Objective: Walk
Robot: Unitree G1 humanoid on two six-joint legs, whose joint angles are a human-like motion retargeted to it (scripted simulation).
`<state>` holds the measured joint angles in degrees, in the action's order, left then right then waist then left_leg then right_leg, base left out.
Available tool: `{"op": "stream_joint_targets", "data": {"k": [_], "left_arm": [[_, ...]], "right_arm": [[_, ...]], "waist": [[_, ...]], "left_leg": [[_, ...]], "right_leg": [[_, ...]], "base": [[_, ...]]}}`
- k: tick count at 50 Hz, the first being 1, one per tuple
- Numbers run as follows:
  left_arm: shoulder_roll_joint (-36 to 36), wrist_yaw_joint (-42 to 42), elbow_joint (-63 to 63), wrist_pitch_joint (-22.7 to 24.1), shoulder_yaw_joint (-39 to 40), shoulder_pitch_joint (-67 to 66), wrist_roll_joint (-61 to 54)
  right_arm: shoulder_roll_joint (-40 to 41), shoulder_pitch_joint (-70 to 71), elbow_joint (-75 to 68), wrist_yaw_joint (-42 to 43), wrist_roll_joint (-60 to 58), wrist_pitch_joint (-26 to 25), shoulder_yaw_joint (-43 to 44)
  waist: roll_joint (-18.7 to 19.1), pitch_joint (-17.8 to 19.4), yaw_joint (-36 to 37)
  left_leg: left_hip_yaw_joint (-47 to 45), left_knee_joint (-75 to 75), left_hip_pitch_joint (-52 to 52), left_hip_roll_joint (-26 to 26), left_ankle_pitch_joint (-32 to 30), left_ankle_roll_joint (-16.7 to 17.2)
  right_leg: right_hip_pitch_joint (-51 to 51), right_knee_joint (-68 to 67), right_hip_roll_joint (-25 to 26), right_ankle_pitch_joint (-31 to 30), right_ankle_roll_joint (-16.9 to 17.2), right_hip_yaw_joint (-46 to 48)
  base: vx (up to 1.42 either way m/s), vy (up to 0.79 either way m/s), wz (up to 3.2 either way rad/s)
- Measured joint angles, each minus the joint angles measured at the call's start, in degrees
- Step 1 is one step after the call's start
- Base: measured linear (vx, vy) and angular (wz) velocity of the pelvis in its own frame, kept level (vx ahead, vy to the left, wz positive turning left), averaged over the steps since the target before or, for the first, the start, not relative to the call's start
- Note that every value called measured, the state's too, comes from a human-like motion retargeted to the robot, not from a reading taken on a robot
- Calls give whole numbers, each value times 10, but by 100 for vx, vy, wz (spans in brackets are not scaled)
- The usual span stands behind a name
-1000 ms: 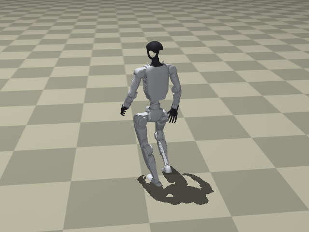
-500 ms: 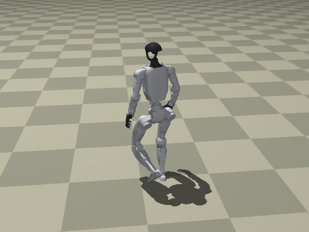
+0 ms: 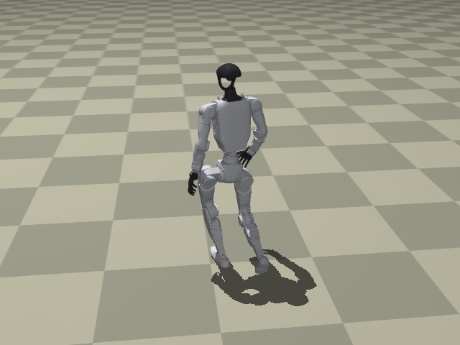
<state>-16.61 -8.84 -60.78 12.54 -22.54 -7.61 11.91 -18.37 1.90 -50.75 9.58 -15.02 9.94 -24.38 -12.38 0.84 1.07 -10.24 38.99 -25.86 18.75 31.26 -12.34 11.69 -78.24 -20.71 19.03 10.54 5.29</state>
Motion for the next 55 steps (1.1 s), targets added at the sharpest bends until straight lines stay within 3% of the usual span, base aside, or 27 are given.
{"op": "stream_joint_targets", "data": {"k": [2, 5, 8, 12, 17, 20, 25, 30, 34, 37, 40, 46, 50, 55], "left_arm": [[-8, -7, 15, 3, -7, 23, 2], [-20, -24, 42, 8, -9, 65, -6], [-29, -45, 76, 17, 2, 103, -24], [-41, -73, 129, 36, 16, 143, -49], [-55, -94, 178, 62, 16, 172, -54], [-53, -101, 186, 68, 13, 169, -51], [-33, -95, 158, 67, 2, 136, -52], [-1, -70, 81, 47, -4, 91, -36], [14, -50, 28, 21, -6, 56, -15], [18, -37, 2, 13, -2, 25, 0], [20, -26, -13, 14, 9, -10, 5], [24, -4, -31, 15, 30, -63, 0], [30, -2, -33, 14, 36, -79, -1], [30, -13, -39, 9, 35, -70, 10]], "right_arm": [[7, -12, -28, -16, -7, -4, -7], [7, -30, -58, -29, -17, -5, -11], [0, -51, -71, -27, -25, -4, -9], [-11, -78, -77, -16, -28, -4, 1], [-15, -107, -79, -2, -19, -4, 17], [-13, -119, -78, 5, -14, 0, 19], [-11, -126, -71, 25, 2, 14, 17], [-26, -96, -33, 48, 15, 26, 11], [-45, -59, 18, 72, 12, 35, 19], [-59, -31, 62, 92, 9, 42, 31], [-69, -7, 108, 110, 12, 49, 46], [-76, 18, 163, 126, 12, 60, 68], [-70, 15, 168, 126, 4, 56, 72], [-55, -10, 150, 108, -15, 46, 58]], "waist": [[-11, 3, -16], [-2, 9, -34], [17, 19, -48], [49, 31, -56], [92, 28, -46], [91, 29, -41], [118, 36, -33], [205, 25, -13], [212, 22, 19], [201, 25, 41], [186, 28, 55], [146, 18, 56], [138, 11, 49], [98, 3, 37]], "left_leg": [[7, -28, 40, 21, 5, -10], [29, -88, 115, 28, 10, -11], [50, -144, 190, 19, 14, -2], [65, -208, 273, -10, 17, 17], [68, -246, 331, -65, 30, 35], [72, -192, 342, -71, 60, 40], [73, 33, 316, -128, 96, 67], [76, 385, 161, -293, -1, 104], [80, 508, 48, -342, -11, 66], [75, 505, -22, -332, 22, 43], [60, 425, -69, -301, 49, 39], [35, 95, -88, -198, 32, 78], [46, 11, -92, -161, 26, 91], [32, 31, -56, -114, -8, 68]], "right_leg": [[44, -75, -33, -25, -11, -15], [109, -125, -53, 6, -42, -22], [162, -87, -49, 65, -62, -7], [205, 68, -7, 107, -57, 32], [210, 343, 99, 87, -19, 52], [213, 357, 114, 88, -16, 38], [171, 292, 155, 71, -47, 54], [127, 325, 260, 73, -107, 113], [80, 375, 294, 86, -119, 99], [36, 412, 298, 93, -109, 80], [-8, 444, 290, 99, -93, 65], [-77, 502, 239, 106, -65, 66], [-86, 454, 213, 134, -64, 75], [-86, 327, 153, 164, -50, 59]], "base": [[-1, 6, 14], [1, 4, -10], [1, 1, -7], [1, 0, -4], [0, -3, -17], [-1, -5, -12], [2, -5, -4], [-4, -7, -6], [-2, -5, -5], [0, 0, -6], [0, 1, -22], [0, 1, -7], [0, 0, 0], [0, 0, 0]]}}
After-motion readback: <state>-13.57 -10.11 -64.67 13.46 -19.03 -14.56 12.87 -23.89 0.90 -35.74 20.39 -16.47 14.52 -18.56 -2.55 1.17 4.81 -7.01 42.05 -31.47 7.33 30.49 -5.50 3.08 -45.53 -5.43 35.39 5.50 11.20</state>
